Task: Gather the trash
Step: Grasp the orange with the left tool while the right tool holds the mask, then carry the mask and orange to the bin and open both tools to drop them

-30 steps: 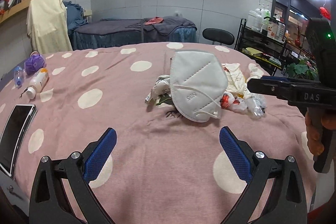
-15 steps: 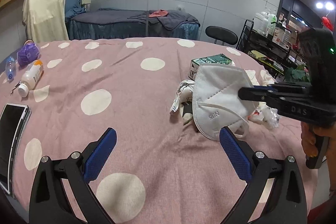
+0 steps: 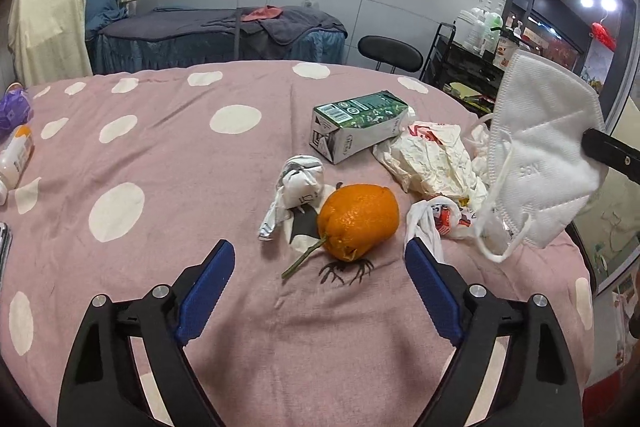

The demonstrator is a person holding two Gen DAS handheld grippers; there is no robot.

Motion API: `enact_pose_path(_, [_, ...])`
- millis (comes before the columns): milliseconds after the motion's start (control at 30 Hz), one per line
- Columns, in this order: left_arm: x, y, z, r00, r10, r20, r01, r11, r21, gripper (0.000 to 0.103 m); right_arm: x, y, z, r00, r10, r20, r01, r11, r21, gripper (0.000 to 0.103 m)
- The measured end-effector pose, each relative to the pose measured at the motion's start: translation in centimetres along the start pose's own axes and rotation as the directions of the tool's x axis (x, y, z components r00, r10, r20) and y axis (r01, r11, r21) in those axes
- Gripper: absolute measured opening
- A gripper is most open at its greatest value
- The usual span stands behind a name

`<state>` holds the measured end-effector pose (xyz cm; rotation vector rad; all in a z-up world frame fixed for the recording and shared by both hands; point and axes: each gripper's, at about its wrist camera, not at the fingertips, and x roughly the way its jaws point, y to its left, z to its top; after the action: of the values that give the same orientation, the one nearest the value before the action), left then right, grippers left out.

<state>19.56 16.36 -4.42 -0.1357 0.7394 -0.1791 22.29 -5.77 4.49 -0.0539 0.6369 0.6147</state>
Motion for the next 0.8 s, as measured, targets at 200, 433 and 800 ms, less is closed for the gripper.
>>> enact_pose_path(200, [2.2,-1.7,1.2,0.999,-0.02,-0.033,0.021,0.999,0.036,0.078,-2.3,-2.4,-2.0,0.998,-0.055,0.009,0.055,0.997,0.057,0.004])
enact_pose_path(433, [4.9,-2.9,1.8,0.996,0.015,-0.092,-0.01,0.998,0.061,0.057,-4.6,-4.4,-4.3,0.992,-0.121,0.021,0.119,0.988,0.101,0.004])
enact_pose_path(800, [2.5,-3.2,0.7,0.999,0.036,-0.02,-0.036,0.999,-0.03,0.047,-7.8,-8.7,-7.3,0.975,-0.215,0.054,0.2,0.957,0.209,0.004])
